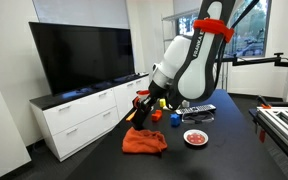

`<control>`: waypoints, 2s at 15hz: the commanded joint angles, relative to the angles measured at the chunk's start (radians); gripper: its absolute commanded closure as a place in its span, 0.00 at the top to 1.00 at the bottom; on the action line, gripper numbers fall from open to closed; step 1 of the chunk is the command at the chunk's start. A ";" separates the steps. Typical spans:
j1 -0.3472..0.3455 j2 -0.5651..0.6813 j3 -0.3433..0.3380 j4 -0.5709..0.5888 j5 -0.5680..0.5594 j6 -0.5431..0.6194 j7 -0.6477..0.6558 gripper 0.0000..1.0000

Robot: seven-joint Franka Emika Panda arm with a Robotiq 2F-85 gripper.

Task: Take the black box out of the cup and put the black strap into the cup

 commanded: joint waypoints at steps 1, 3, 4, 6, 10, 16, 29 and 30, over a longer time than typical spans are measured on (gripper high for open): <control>0.074 0.026 -0.052 0.005 0.084 0.076 0.004 0.08; 0.097 0.033 -0.070 0.008 0.108 0.073 0.005 0.08; 0.107 0.037 -0.078 0.010 0.118 0.068 0.007 0.08; 0.126 0.043 -0.094 0.013 0.135 0.064 0.008 0.08; 0.156 0.054 -0.122 0.015 0.147 0.061 0.018 0.08; 0.190 0.066 -0.157 0.015 0.146 0.053 0.037 0.08; 0.264 0.086 -0.237 0.015 0.147 0.022 0.060 1.00; 0.274 0.084 -0.248 0.016 0.152 0.002 0.061 1.00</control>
